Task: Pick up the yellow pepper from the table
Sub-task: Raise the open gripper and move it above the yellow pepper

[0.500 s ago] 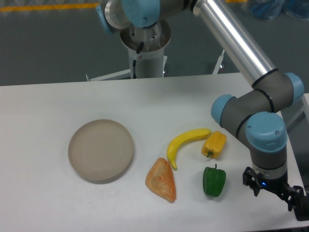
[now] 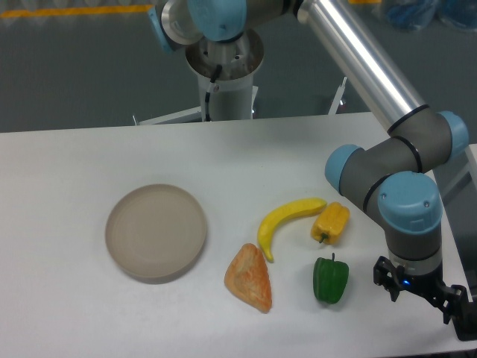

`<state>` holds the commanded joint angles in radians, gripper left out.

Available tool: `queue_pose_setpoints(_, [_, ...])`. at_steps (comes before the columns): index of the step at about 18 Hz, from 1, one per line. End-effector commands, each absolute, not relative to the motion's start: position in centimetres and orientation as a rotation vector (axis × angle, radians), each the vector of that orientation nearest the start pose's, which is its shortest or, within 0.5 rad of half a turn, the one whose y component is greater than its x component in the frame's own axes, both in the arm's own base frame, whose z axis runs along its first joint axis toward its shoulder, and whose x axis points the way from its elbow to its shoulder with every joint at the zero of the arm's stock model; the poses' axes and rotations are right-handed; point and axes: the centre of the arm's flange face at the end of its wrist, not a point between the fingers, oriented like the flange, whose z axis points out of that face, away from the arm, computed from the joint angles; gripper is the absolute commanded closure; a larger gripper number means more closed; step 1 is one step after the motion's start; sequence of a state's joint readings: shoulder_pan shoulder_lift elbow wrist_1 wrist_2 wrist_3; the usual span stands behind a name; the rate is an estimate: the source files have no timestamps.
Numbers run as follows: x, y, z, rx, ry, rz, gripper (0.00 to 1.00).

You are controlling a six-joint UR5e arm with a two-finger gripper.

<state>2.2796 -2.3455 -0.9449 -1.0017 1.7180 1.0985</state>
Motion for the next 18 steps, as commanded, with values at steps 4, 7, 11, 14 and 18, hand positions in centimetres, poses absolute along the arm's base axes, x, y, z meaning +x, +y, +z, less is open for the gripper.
queue_pose_setpoints(4, [-42.0,68.9,37.7,-2.881,0.522,0.616,0.00])
queue_pose_setpoints(7, [-40.2,64.9,39.0,-2.928,0.483,0.559,0.00])
queue_pose_setpoints(11, [-39.8,60.1,39.2,-2.956,0.438,0.440,0.00])
queue_pose_setpoints(14, [-40.3,56.2,39.9,-2.959,0.400,0.293,0.00])
queue_pose_setpoints(18, [-41.0,52.8,37.1,-2.984,0.438,0.185,0.00])
